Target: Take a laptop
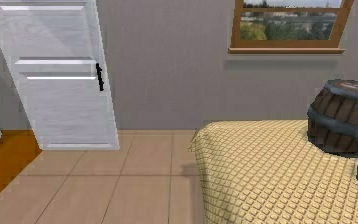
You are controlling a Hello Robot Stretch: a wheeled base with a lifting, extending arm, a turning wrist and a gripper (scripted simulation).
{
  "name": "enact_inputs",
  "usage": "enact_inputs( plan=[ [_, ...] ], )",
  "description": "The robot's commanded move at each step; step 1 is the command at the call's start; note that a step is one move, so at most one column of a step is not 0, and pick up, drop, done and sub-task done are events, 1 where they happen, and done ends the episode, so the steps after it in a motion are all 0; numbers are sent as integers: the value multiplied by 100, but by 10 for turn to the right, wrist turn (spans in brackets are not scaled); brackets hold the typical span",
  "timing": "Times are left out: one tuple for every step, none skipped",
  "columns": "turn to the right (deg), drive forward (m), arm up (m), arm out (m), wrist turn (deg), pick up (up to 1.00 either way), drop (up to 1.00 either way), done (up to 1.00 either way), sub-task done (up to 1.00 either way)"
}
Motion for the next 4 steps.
enact_inputs(
  plan=[
    [0,0,0,0,390,0,0,0,0],
    [0,0,-30,0,0,0,0,0,0],
    [0,0,0,0,0,100,0,0,0],
    [0,0,10,0,0,0,0,0,0]
  ],
)
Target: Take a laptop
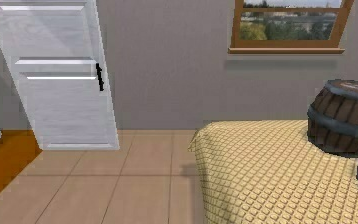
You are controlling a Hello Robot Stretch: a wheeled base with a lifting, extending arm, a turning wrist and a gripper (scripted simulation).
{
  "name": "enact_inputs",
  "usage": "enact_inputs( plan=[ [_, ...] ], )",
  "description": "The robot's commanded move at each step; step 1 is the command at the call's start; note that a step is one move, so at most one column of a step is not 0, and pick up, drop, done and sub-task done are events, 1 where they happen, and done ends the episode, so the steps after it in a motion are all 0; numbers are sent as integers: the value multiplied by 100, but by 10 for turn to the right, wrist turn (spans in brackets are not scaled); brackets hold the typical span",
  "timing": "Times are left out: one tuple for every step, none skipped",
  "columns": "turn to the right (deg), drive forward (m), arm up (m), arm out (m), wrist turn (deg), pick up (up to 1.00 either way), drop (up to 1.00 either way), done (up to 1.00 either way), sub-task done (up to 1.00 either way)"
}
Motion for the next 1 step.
enact_inputs(
  plan=[
    [0,0,0,0,0,0,0,100,0]
  ],
)
